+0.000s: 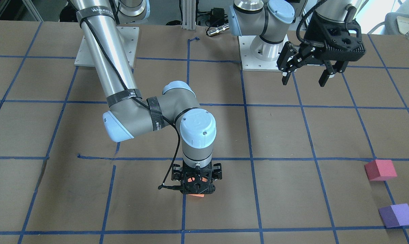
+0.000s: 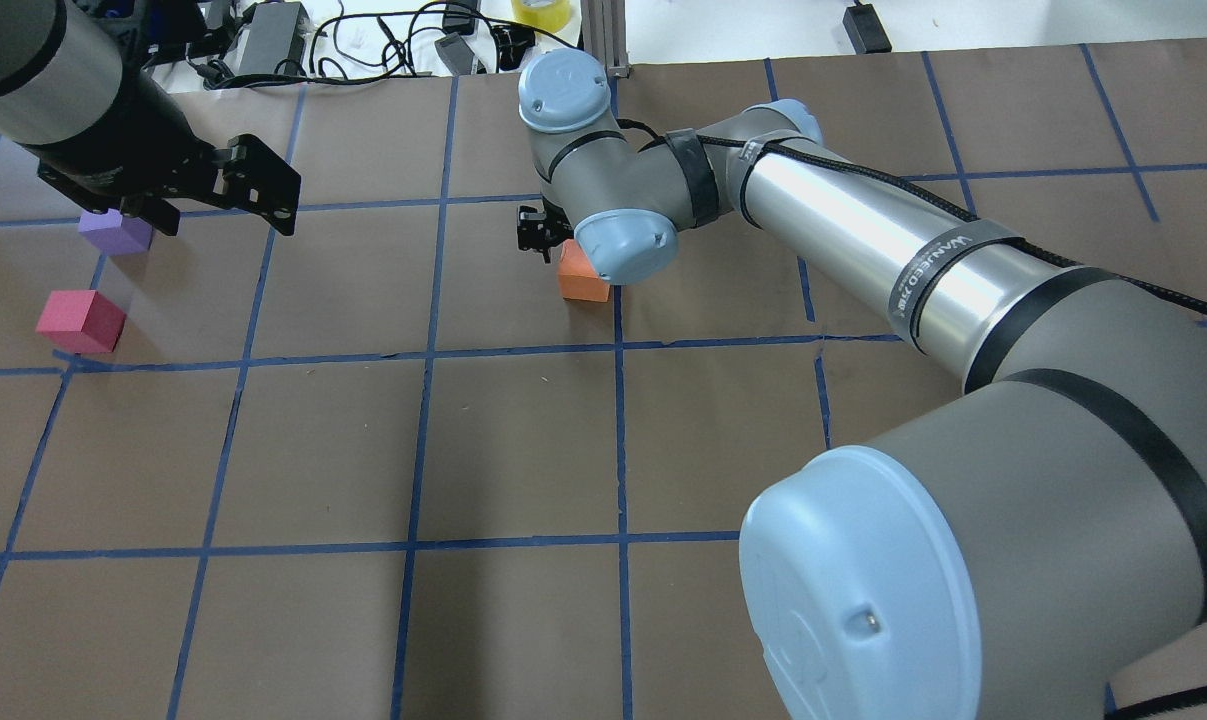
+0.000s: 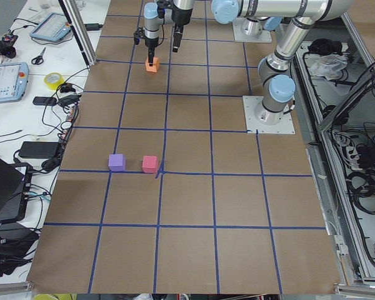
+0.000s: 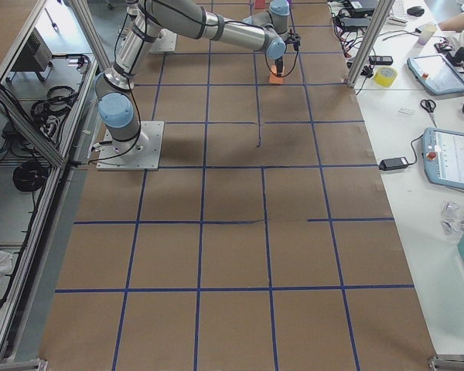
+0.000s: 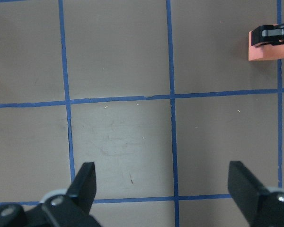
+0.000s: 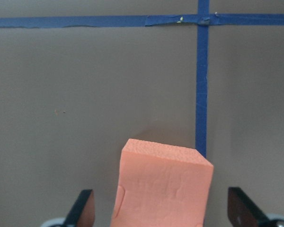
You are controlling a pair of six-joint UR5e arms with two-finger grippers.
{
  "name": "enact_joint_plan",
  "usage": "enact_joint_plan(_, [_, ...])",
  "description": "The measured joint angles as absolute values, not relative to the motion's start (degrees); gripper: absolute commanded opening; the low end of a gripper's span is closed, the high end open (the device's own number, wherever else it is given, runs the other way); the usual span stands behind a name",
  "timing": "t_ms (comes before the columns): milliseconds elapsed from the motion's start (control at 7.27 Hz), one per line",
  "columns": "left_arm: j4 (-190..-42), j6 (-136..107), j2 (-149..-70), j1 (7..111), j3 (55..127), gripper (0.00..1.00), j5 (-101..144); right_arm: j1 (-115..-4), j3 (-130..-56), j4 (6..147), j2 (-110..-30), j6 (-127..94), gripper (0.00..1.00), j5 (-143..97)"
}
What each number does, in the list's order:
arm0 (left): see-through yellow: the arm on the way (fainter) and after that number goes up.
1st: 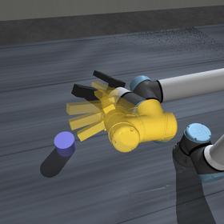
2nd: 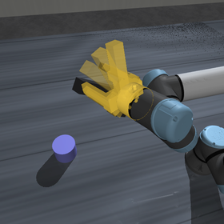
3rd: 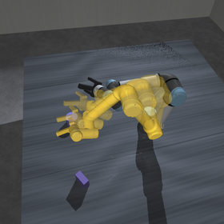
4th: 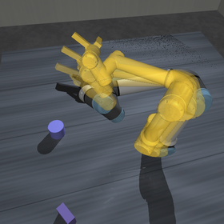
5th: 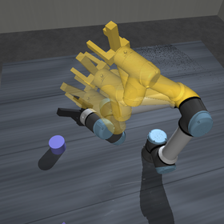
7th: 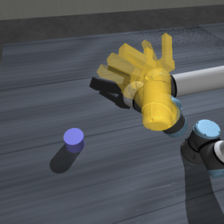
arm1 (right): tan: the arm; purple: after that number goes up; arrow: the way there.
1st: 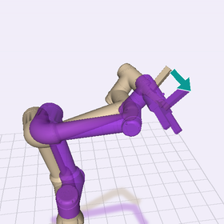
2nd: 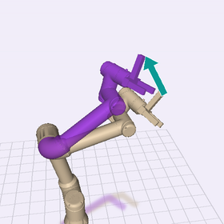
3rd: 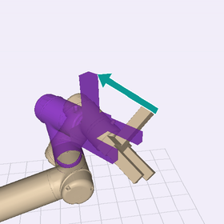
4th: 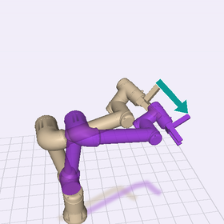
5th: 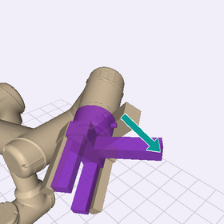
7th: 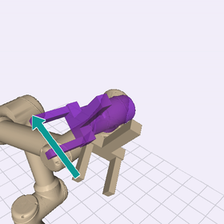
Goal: Arrange blocks in a line
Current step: 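Carry the orange cube with the right gripper to the table center and set it down, then open the right gripper and raise it away from the orange cube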
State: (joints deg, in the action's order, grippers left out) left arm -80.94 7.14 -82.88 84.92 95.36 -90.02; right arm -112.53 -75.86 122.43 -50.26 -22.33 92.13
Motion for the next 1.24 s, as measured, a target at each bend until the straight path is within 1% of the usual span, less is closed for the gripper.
enact_joint_plan(413, [-80.86, 7.17, -82.88, 84.9, 95.36, 1.0, -90.05, -109.17, -76.71, 110.23, -60.33, -20.77, 1.0, 92.29])
enact_joint_plan(825, [-80.81, 7.13, -82.88, 85.05, 95.28, 1.0, -90.15, -100.25, -77.56, 99.31, -69.97, -10.04, 1.0, 92.6])
enact_joint_plan(1238, [-80.31, 6.2, -84.56, 85.22, 94.6, 1.0, -90.07, -94.32, -79.25, 96.98, -75.52, -5.47, 1.0, 92.57])
